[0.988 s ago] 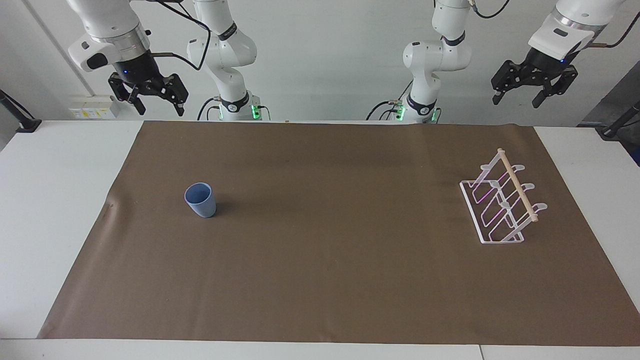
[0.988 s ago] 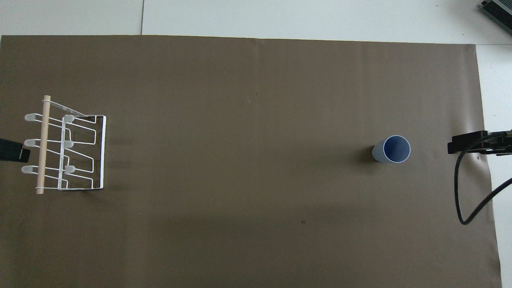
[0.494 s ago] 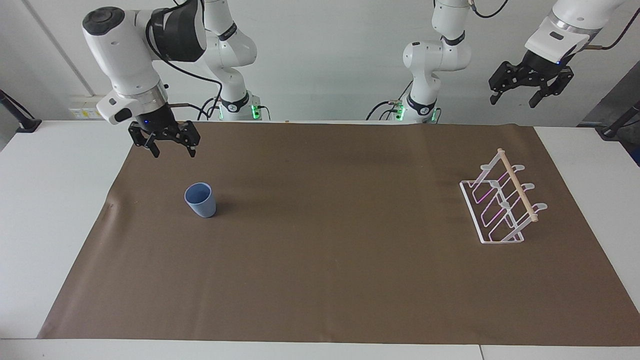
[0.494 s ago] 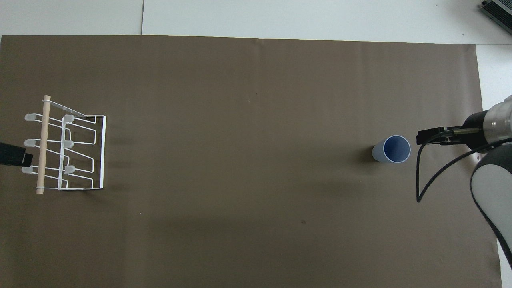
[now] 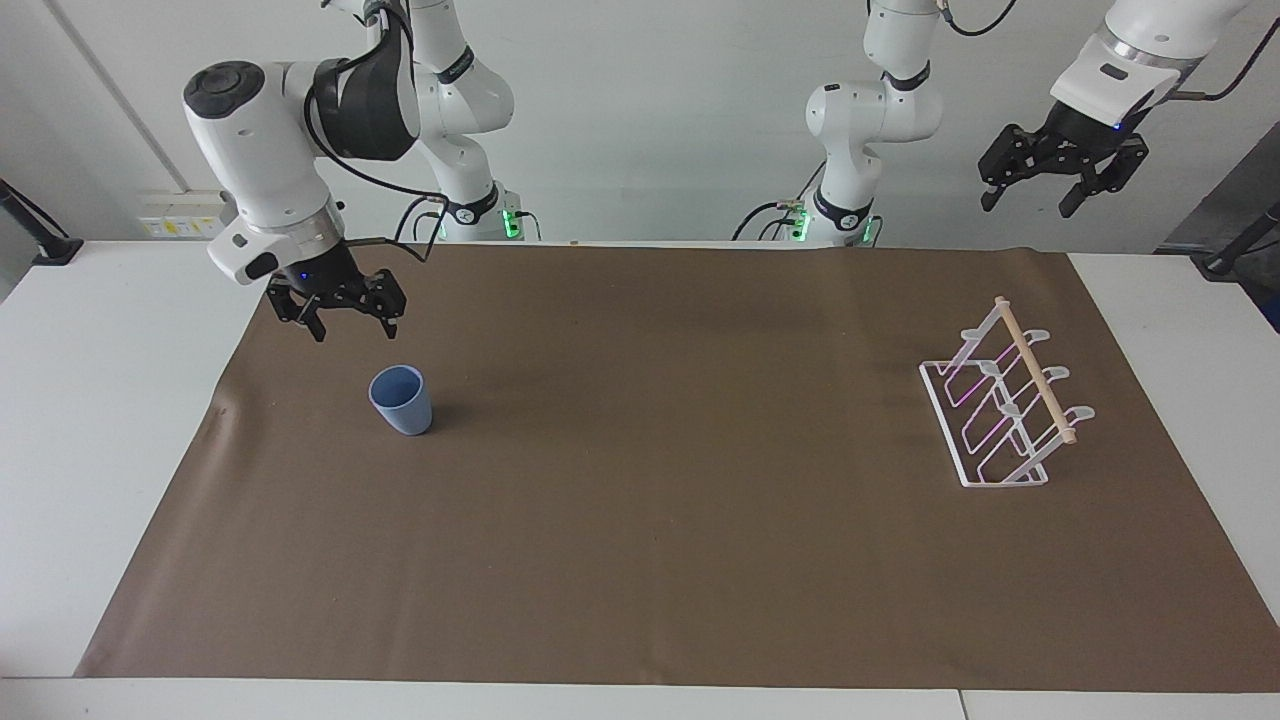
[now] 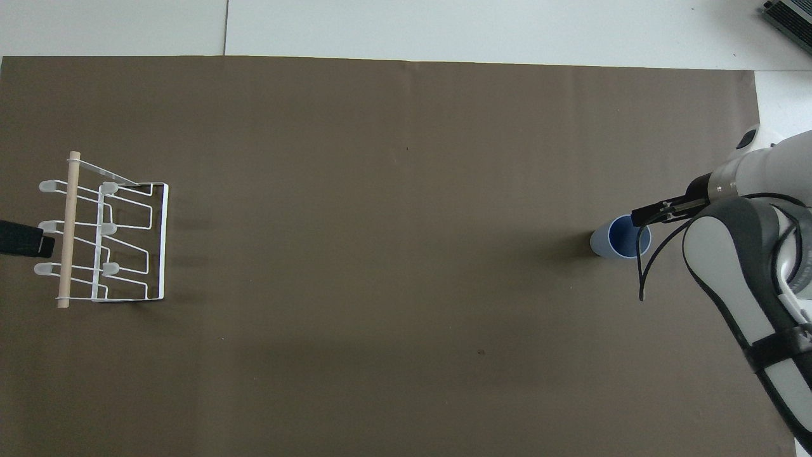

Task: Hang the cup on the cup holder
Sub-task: 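Reach the right gripper to the blue cup and grasp its rim, then lift the blue cup with the right gripper and tip it sideways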

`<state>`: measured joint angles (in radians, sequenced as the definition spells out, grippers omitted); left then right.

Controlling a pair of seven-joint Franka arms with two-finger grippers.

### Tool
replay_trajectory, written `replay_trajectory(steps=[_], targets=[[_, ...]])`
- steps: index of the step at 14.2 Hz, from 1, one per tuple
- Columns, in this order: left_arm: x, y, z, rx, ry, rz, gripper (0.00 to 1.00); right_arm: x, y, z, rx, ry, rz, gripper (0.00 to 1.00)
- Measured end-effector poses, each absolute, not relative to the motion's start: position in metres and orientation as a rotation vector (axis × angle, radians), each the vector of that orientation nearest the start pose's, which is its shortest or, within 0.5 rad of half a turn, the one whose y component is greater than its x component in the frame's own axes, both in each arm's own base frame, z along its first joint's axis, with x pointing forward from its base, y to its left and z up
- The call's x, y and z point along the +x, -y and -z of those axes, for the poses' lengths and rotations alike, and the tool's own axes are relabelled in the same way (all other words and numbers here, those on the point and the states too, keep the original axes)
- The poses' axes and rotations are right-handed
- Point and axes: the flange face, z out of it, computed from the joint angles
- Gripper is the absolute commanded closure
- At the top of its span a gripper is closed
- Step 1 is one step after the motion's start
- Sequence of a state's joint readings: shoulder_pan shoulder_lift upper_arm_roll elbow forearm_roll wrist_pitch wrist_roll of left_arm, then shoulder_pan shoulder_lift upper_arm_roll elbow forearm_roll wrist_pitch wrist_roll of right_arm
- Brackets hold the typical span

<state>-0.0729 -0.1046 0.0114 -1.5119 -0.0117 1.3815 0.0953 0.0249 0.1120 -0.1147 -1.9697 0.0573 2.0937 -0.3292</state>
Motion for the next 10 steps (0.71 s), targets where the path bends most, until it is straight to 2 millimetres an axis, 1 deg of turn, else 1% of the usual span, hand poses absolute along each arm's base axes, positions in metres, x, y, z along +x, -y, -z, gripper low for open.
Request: replay_trajectory(steps=[2,4,7,8,10], targets=[[0.499,0.033,-0.69,-3.144,-0.253,-0.042,0.0,0.574,0.055,-0.399,-3.083,0.374,0.017,0.0],[0.499,0.033,-0.69,-3.144,-0.254,-0.043,0.0,0.569,0.054,-0.389,-3.081,0.392,0.013,0.0],[0.499,0.034,-0.689,-3.144,-0.256,-0.044,0.0,0.561,0.054,-0.369,-3.083,0.415,0.034,0.0],[0.499,0.034,-0.689,-3.144,-0.256,-0.044,0.0,0.559,0.054,-0.364,-3.079,0.44,0.028,0.13],[0.499,0.034,-0.689,-3.144,-0.257,-0.045,0.0,0.557,0.054,-0.36,-3.075,0.47,0.027,0.54]])
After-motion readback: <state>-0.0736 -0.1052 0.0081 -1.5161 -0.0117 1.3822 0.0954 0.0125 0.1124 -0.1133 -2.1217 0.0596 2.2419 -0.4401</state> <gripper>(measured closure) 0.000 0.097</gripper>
